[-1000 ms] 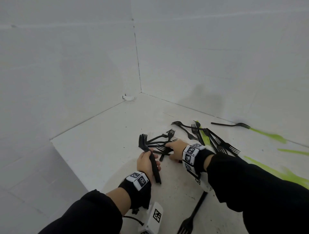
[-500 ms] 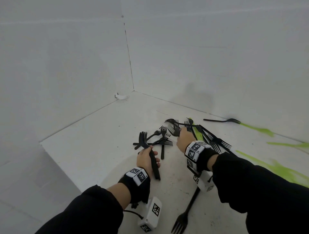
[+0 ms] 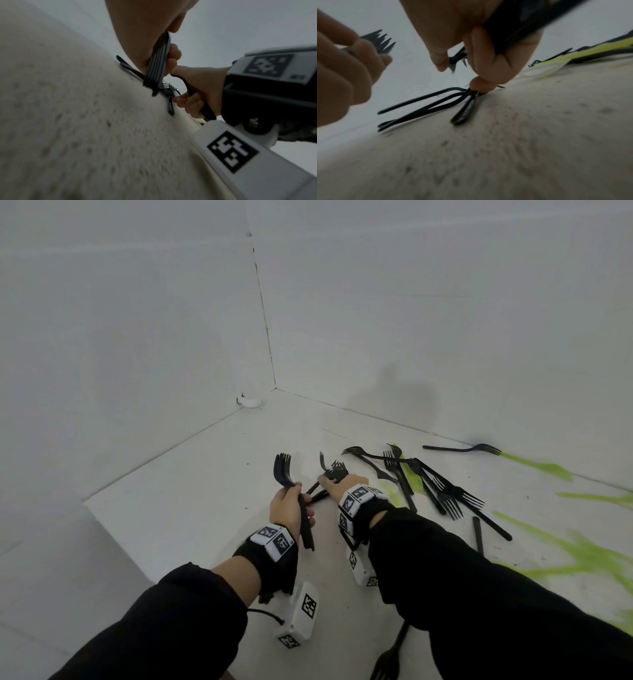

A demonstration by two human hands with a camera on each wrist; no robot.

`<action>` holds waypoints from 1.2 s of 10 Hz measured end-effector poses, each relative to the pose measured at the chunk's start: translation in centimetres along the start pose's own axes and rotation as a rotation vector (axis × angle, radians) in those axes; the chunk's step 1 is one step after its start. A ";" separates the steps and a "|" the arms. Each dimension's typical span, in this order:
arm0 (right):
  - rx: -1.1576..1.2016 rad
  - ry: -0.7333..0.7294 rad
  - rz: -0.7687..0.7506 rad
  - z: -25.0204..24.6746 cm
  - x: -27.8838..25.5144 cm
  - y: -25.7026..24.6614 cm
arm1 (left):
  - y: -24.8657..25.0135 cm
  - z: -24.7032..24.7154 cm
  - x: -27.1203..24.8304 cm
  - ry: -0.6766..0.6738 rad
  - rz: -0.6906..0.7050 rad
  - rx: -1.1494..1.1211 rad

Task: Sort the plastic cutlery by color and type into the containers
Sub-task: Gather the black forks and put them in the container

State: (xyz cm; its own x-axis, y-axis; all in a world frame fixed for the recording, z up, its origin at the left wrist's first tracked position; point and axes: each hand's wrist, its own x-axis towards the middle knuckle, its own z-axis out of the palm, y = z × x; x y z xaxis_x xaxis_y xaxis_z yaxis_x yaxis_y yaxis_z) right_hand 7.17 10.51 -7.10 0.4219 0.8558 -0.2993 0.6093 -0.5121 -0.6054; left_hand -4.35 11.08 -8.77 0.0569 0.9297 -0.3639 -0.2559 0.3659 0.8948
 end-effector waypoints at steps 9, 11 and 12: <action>0.185 0.042 0.164 -3.9 3.1 3.7 | 1.6 2.8 6.8 -0.203 0.265 1.386; 0.268 0.109 0.121 -3.8 3.7 4.2 | 0.8 3.5 7.1 -0.221 0.199 1.488; 0.300 0.137 0.180 -4.1 4.1 4.5 | 0.6 3.6 6.9 -0.178 0.169 1.427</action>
State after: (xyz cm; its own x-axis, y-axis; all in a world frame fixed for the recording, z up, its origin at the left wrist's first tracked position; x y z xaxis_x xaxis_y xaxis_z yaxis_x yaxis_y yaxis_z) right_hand 14.42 11.45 -8.04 0.6028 0.7261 -0.3309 0.3023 -0.5916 -0.7474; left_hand -0.60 17.91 -9.77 0.2682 0.9190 -0.2889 0.8844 -0.1160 0.4521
